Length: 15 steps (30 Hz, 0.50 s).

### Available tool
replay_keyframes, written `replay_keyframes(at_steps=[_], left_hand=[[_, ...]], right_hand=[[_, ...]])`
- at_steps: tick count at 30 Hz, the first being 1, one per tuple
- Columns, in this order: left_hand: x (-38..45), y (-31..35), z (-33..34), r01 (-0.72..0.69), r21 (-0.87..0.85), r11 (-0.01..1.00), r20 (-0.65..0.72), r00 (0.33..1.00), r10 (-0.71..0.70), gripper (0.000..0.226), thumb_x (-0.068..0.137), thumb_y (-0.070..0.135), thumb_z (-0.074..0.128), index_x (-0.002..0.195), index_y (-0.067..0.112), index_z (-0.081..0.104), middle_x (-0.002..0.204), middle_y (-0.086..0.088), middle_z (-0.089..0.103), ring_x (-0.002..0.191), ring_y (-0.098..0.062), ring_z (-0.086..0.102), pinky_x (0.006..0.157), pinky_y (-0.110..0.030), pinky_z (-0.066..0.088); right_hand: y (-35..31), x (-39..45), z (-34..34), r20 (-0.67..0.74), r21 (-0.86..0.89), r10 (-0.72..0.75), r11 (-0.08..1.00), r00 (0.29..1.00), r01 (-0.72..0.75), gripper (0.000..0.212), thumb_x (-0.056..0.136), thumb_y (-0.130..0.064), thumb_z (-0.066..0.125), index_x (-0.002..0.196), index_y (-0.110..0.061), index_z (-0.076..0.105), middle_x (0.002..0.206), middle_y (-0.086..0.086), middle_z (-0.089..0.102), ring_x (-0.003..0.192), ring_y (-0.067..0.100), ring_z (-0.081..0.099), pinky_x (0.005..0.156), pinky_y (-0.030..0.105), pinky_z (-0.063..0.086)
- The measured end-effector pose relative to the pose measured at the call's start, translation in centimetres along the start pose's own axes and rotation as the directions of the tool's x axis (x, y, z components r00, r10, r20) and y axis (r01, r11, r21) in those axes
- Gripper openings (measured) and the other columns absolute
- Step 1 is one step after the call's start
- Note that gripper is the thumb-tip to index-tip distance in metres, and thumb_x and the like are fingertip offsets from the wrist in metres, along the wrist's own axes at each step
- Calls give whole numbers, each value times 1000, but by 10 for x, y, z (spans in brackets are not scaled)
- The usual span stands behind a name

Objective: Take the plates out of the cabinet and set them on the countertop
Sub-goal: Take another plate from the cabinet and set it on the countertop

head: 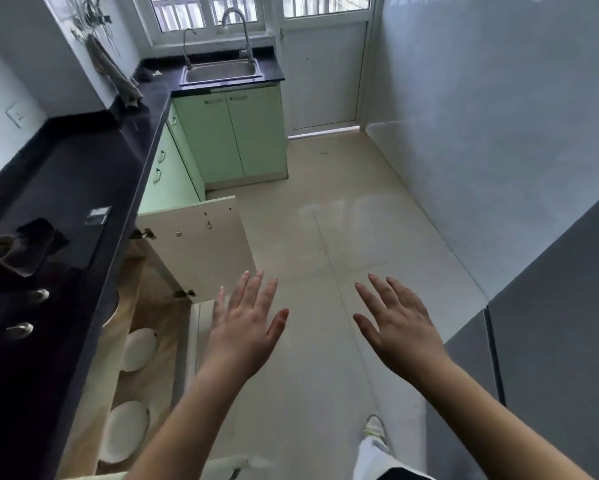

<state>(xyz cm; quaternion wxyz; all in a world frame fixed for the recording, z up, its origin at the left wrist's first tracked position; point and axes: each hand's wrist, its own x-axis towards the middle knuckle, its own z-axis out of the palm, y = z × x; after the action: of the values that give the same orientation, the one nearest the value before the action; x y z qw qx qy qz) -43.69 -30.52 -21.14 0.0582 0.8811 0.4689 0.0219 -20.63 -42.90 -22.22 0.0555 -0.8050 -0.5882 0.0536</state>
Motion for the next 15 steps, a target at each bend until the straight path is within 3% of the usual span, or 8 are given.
replay_keyframes(at_steps=[3, 8, 15], left_hand=[[35, 11, 5, 4, 27, 1000, 18, 1000, -5, 80, 84, 68, -10, 156, 34, -1, 165, 7, -5, 149, -12, -14, 119, -43, -9], [103, 42, 15, 60, 41, 997, 56, 996, -62, 67, 96, 61, 10, 156, 32, 3, 166, 5, -2, 150, -14, -11, 120, -42, -7], [163, 61, 9, 172, 66, 983, 43, 984, -175, 66, 96, 60, 10, 156, 34, 4, 166, 7, -3, 150, -12, -12, 118, -44, -10]], right_hand=[[20, 35, 4, 12, 35, -14, 999, 1000, 14, 61, 97, -58, 13, 153, -37, 1, 164, -7, 0, 149, 16, -5, 117, 33, -7], [64, 102, 1, 17, 62, -50, 997, 999, 49, 60, 98, -56, 15, 153, -37, 1, 164, -7, 1, 149, 16, -4, 117, 33, -6], [101, 184, -12, 57, 86, -143, 987, 988, 138, 59, 99, -56, 18, 153, -38, 2, 163, -8, 2, 149, 15, -3, 117, 32, -3]])
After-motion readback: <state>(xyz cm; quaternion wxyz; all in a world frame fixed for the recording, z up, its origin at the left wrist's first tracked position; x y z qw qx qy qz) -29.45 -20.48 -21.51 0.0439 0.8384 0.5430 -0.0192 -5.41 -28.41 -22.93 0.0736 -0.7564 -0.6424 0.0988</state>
